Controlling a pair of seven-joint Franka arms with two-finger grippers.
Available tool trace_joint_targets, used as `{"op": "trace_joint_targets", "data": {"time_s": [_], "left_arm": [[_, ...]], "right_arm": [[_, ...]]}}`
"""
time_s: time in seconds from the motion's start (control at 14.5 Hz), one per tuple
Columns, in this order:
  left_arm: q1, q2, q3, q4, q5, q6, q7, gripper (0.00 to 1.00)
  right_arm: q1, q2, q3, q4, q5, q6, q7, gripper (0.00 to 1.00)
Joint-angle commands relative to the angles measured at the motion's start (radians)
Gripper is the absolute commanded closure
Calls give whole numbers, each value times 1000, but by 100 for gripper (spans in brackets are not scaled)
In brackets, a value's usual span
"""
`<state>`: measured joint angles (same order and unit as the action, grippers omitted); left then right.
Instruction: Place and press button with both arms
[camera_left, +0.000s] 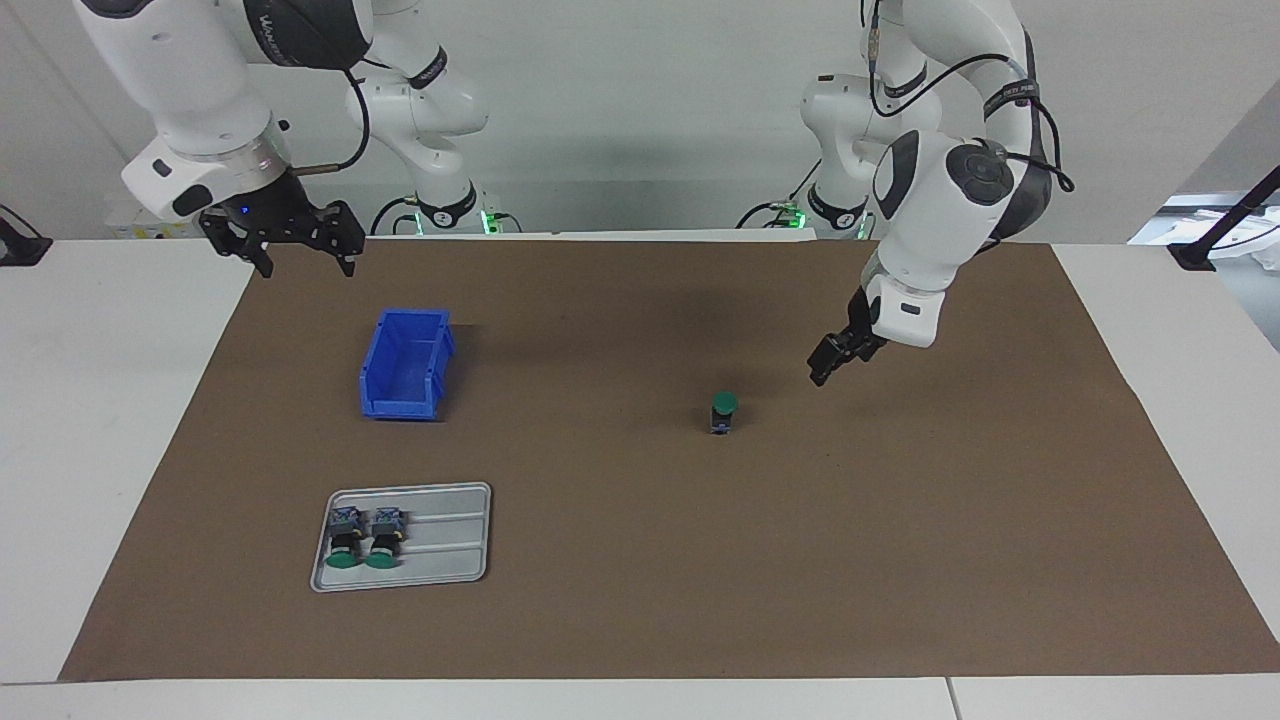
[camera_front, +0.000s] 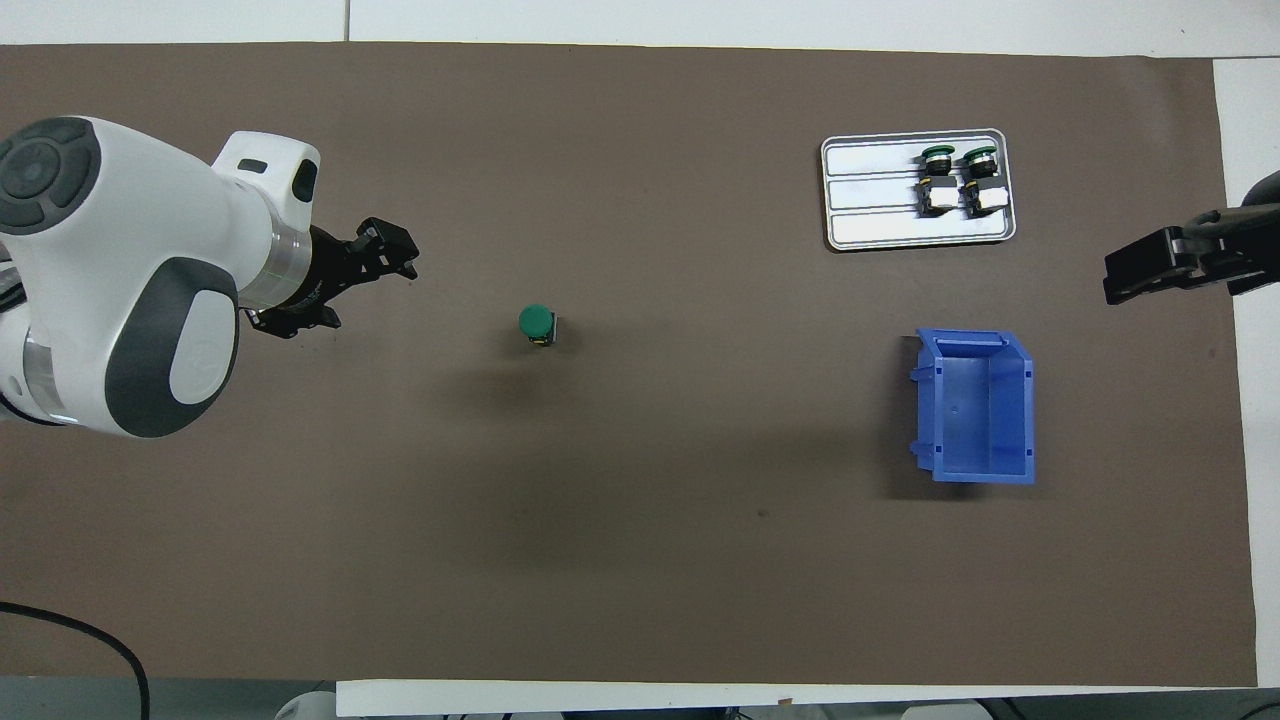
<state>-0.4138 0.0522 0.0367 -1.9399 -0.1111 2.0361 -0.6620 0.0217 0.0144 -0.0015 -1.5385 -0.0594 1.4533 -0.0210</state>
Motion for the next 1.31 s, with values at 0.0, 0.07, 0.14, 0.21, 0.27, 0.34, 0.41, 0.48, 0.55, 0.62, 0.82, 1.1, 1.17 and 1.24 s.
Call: {"op": "trace_joint_targets", "data": {"time_s": [0.0,0.07,0.14,0.21,0.27,0.34,0.41,0.48,0.55,0.62,0.82,1.1,1.17,1.24], "left_arm": [[-16,-3,5,16,33,-36,109,4],[-17,7,5,21,33,-34,122,8],[-31,17,3,32,31,-36,122,18],[-48,43,5,57,30,-50,121,33],[-51,84,5,120,18,-113,116,57],[-54,127,5,197,18,-185,107,66],[-68,149,6,232,18,-218,88,69],[-92,153,6,237,19,-211,61,72],[-111,170,6,243,21,-197,36,76],[-146,208,8,262,22,-197,13,78],[-180,261,6,308,24,-171,-24,81],[-218,320,9,329,27,-154,-45,88],[-218,325,9,332,31,-148,-50,91],[-218,327,9,331,31,-139,-51,95]], "right_arm": [[-3,-14,0,-17,0,4,-14,2],[-3,-14,0,-17,0,4,-14,2],[-3,-14,0,-17,0,4,-14,2],[-3,-14,-2,-17,0,4,-14,2],[-3,-14,0,-17,0,4,-14,2],[-3,-14,0,-17,0,4,-14,2],[-3,-14,0,-17,0,4,-14,2],[-3,-14,0,-17,0,4,-14,2],[-3,-14,0,-17,0,4,-14,2],[-3,-14,0,-17,0,4,-14,2],[-3,-14,0,-17,0,4,-14,2],[-3,-14,0,-17,0,4,-14,2],[-3,-14,0,-17,0,4,-14,2],[-3,-14,0,-17,0,4,-14,2]]}}
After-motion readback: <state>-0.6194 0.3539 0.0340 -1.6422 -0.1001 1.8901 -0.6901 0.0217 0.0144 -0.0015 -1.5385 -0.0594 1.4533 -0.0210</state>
